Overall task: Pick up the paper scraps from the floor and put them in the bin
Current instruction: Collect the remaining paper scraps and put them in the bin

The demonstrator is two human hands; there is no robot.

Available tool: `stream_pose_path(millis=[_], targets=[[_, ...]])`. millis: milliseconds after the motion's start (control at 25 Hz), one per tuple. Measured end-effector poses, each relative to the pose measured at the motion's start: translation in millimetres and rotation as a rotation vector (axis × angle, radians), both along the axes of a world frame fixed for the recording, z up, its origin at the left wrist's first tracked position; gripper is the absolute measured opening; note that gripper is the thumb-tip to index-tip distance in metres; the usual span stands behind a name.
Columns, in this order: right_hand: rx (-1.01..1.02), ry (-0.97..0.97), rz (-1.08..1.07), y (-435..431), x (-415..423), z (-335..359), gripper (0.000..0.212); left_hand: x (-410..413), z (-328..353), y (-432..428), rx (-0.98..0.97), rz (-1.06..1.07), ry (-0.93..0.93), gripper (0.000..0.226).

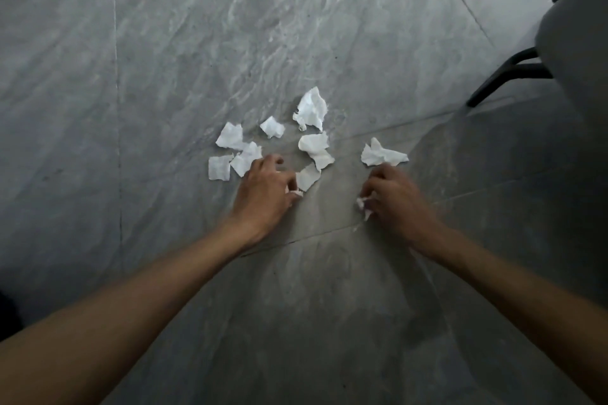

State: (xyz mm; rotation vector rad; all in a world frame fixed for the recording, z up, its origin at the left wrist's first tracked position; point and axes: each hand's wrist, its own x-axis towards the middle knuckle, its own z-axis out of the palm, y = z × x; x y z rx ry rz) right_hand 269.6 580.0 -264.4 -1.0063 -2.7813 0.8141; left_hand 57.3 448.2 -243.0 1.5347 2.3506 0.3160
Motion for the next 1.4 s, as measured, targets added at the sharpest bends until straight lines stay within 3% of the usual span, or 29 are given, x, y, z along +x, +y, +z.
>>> stream_pose_path(millis=[160, 240, 480, 560, 760, 840, 1040, 1120, 1200, 1400], targets=[[0.101, 0.023, -0.184, 55.1, -14.0, 7.7, 0.010, -5.5, -11.8, -0.8, -0.066, -0.029, -0.030, 0.010], [0.091, -0.044, -0.137, 60.5, -18.1, 2.1, 0.007, -4.7, -9.6, -5.7, -0.058, -0.030, -0.094, 0.010], [-0.111, -0.009, -0.055, 15.2, -30.2, 0.1, 0.007, -20.9, 35.2, -21.9, -0.043, -0.123, -0.202, 0.012], [-0.143, 0.007, -0.027, -3.4, -34.9, 4.7, 0.015, -31.1, 58.2, -25.5, -0.019, -0.148, -0.195, 0.015], [-0.241, -0.105, 0.063, -26.8, -74.4, 18.9, 0.058, -52.5, 106.3, -48.3, -0.014, -0.121, -0.205, 0.033], [-0.164, -0.162, 0.075, -32.8, -91.4, 14.7, 0.052, -59.8, 118.7, -65.8, -0.011, -0.105, -0.216, 0.035], [-0.033, -0.175, 0.042, -50.8, -107.3, 14.3, 0.011, -79.3, 142.5, -116.8, 0.008, -0.008, -0.230, 0.031], [-0.093, -0.138, -0.009, -63.4, -116.7, 30.9, 0.004, -84.0, 151.0, -134.1, 0.044, 0.063, -0.244, 0.028], [-0.198, -0.033, -0.028, -80.7, -131.1, 59.4, 0.013, -86.8, 164.5, -149.1, 0.096, 0.125, -0.271, 0.024], [-0.474, 0.182, 0.143, -135.5, -182.2, 160.6, 0.015, -108.5, 222.2, -208.2, 0.254, 0.224, -0.242, 0.015]])
